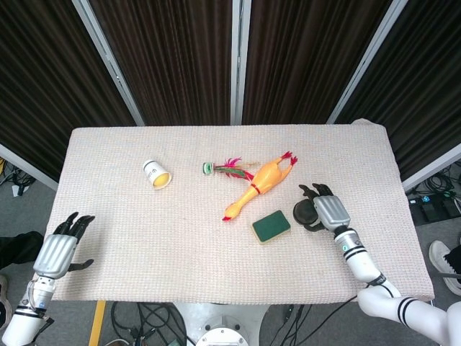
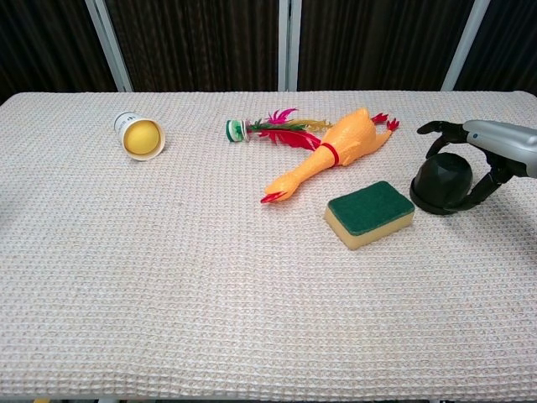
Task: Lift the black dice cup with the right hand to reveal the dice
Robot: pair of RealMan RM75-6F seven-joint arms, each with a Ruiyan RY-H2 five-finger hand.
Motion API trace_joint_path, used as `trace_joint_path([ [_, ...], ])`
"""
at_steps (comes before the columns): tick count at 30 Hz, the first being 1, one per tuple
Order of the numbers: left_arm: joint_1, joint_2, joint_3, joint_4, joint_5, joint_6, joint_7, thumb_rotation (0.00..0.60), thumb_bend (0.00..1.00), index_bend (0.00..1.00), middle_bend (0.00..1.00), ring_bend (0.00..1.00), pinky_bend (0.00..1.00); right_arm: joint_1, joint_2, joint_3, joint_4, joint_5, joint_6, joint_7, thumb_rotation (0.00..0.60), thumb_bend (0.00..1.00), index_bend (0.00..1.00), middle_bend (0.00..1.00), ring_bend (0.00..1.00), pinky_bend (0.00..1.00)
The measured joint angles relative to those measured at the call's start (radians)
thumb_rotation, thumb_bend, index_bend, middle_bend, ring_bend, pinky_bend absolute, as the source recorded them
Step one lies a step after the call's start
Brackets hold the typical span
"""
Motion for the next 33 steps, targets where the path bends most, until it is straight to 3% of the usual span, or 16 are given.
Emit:
trace_joint_path([
  [4,0.0,0.0,0.001,0.002,0.0,-0.002,-0.002,0.6,0.03,0.09,0.11,0.02,0.21,0.001,-0.003,0.004,0.0,0.0,0.003,0.003,0.6,0.09,0.09,0.28,0.0,0.0],
  [19,-0.003,0.002,0.002,0.002,0.002,-0.008,-0.006,0.6,0.03,0.09,0.11,0.02,0.21,0.0,0.003,0.007,-0.006,0.021,-0.005,-0.019,0.6,0.08,0.1,0.26,0.0,0.0],
  [33,-0.004,0.004,0.0,-0.002,0.004,-0.004,-0.005,0.6,0.03,0.09,0.11,0.02,0.21,-0.002,-0.002,0.012,-0.005,0.01,0.02,-0.018,0.6,0.1,0.1,0.37,0.0,0.0],
])
